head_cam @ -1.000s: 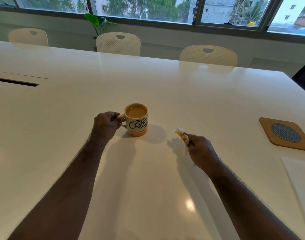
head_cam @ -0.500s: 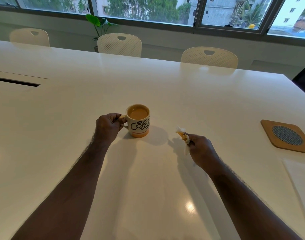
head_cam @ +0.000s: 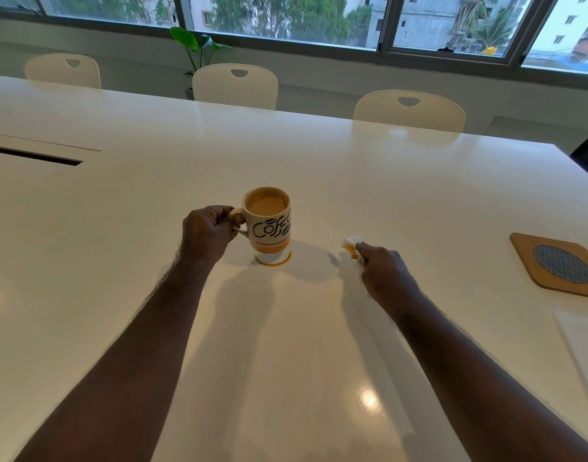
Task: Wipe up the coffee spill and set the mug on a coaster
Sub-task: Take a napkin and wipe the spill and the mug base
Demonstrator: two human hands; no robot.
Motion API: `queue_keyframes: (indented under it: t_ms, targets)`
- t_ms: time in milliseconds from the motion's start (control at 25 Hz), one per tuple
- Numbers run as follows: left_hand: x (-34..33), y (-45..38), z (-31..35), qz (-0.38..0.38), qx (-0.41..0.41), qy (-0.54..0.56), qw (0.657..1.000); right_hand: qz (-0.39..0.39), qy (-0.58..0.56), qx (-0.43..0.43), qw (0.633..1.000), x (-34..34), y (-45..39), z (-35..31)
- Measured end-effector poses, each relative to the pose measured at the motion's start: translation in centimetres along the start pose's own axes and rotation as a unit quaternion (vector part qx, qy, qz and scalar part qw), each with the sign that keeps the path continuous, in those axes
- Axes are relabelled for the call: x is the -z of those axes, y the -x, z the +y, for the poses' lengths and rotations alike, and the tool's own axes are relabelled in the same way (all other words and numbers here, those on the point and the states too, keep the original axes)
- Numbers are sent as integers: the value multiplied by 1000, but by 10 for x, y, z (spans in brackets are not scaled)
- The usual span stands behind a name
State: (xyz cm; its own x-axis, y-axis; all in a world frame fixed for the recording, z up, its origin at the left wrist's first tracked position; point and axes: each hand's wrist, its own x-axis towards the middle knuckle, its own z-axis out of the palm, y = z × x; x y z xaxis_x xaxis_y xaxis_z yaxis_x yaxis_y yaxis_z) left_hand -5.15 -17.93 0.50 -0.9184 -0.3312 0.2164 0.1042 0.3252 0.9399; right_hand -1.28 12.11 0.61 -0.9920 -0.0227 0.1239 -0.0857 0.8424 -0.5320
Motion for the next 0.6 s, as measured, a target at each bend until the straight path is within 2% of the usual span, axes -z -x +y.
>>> queue_keyframes:
  t_ms: [80,200,440,600]
  targets:
    - [3,-3,4,4,2,10,1000,-7,84,25,996,-4,-9,-5]
    - [7,-6,7,10,0,19,1000,-47,158,2,986,-18,-18,-17]
    - [18,-12,10,21,-2,30,999,-79,160,-19,984,-44,-36,-50]
    - [23,-15,13,32,-1,42,999,-99,158,5,982,-60,-46,-72]
